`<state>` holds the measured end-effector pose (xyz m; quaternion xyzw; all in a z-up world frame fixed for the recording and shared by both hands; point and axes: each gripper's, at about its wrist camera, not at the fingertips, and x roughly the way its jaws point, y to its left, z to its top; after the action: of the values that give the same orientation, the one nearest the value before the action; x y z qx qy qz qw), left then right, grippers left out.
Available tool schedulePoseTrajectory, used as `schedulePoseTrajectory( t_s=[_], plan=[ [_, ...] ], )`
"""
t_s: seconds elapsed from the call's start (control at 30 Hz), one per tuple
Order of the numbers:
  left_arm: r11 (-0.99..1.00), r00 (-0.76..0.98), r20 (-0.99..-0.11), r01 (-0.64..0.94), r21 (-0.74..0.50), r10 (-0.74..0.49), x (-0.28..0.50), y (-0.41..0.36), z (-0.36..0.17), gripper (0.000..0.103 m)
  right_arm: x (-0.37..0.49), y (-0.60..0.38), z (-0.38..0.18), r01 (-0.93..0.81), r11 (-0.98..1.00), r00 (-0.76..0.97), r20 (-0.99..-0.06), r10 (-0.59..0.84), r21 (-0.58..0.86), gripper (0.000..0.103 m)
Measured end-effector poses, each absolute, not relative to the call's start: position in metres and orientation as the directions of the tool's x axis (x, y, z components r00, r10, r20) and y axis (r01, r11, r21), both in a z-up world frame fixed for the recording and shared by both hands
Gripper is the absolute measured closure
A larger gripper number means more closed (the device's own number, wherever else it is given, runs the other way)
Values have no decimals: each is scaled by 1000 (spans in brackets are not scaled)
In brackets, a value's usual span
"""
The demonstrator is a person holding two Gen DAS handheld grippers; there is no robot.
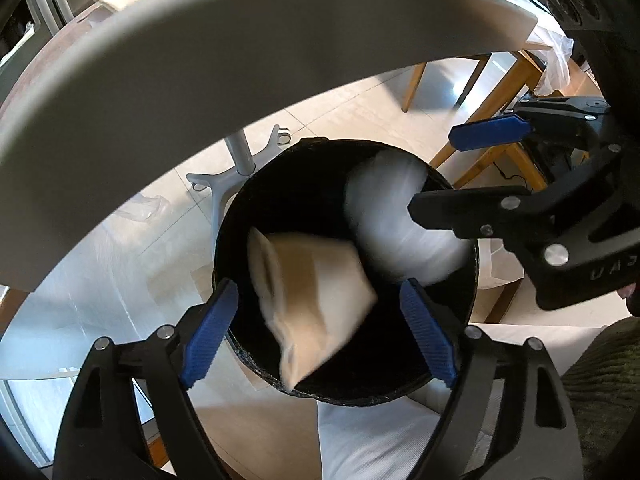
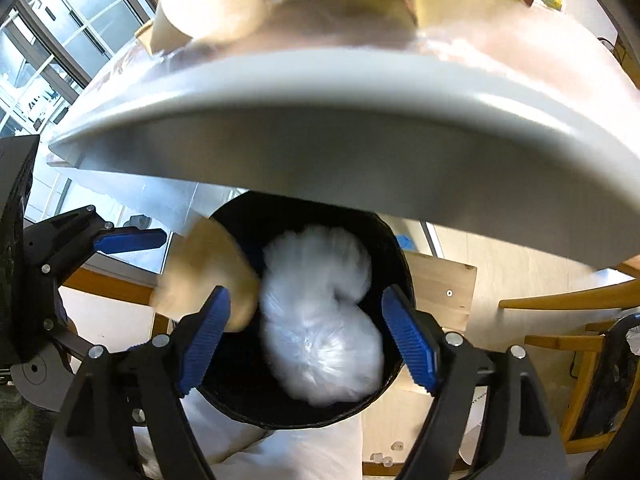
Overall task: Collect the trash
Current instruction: 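Move both tools back over the table toward the remaining trash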
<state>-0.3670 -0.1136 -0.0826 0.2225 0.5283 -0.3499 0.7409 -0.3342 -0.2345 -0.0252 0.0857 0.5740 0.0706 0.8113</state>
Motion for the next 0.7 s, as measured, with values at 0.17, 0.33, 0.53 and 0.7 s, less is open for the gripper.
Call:
schedulePoseTrajectory(
  t_s=[0.17,0.33,0.53,0.7],
  plan=[
    [661,216,-933,750,-29,-286,-371,-106,-75,16,-340,-240,-14,-20,977,352,-913,207,214,26],
    [670,238,-922,742,-31,-306,-379,-93,-51,16,-357,-250,13,-38,978,404,-892,201,203,25],
    [656,302,-865,754,-40,-401,-383,-76,14,6,-376,-259,79,-55,983,550,-816,178,177,13],
    [670,436,-786,741,38,-438,-365,-80,56,2,-346,-273,101,-2,993,627,-773,95,120,8]
  ],
)
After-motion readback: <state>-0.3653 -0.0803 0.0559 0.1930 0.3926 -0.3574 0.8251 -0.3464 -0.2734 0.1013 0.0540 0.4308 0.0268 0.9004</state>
